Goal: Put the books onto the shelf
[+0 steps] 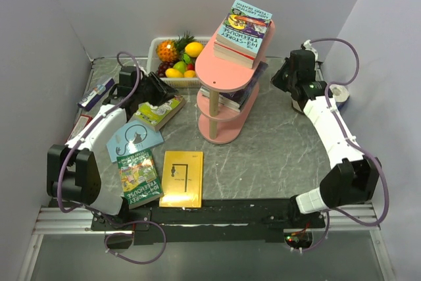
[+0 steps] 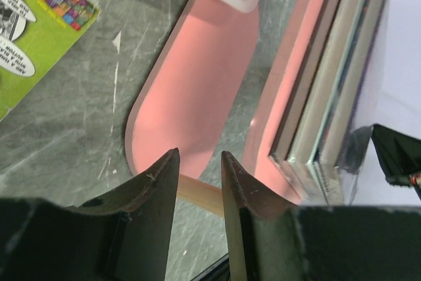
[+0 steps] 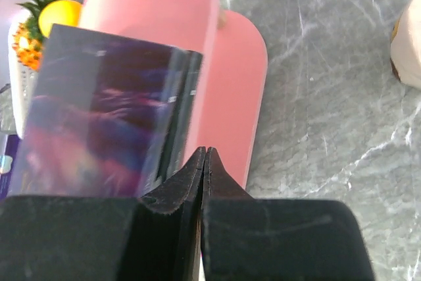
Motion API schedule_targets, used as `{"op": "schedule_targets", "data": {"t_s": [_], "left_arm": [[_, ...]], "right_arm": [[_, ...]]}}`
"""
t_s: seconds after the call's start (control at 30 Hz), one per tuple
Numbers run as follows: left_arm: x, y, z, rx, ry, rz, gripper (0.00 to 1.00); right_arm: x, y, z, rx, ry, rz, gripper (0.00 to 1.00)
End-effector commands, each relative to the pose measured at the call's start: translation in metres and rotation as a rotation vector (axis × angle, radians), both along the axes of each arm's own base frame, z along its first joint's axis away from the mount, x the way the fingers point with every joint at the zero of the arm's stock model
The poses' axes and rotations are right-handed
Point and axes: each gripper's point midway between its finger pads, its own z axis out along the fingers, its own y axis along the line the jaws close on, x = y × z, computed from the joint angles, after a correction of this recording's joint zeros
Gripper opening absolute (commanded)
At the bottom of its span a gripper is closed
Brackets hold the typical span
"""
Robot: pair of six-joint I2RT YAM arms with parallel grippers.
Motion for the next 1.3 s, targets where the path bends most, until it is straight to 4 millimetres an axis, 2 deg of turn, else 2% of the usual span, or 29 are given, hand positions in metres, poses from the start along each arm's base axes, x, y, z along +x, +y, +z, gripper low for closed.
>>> {"op": "schedule_targets", "data": {"t_s": [0.0, 0.23, 0.53, 1.0, 1.27], "left_arm": [[-0.006, -0.003, 0.019, -0.026, -0.064, -0.031, 0.38], [-0.005, -0.010, 0.020, -0.060, -0.076, -0.063, 0.38], [-0.007, -0.012, 0.013, -0.065, -0.060, -0.075, 0.38], [-0.009, -0.016, 0.009, -0.082, -0.061, -0.096, 0.38], [-0.010, -0.016, 0.008, -0.084, -0.062, -0.103, 0.38]], "right_arm": [[0.019, 0.000, 0.002, 0.095, -0.021, -0.003, 0.00], [0.029, 0.010, -0.006, 0.176, -0.032, 0.034, 0.00], [0.046, 0.018, -0.016, 0.218, -0.018, 0.057, 0.00], [0.054, 0.018, 0.002, 0.224, -0.062, 0.057, 0.00], [0.060, 0.019, 0.003, 0.232, -0.066, 0.055, 0.00]]}}
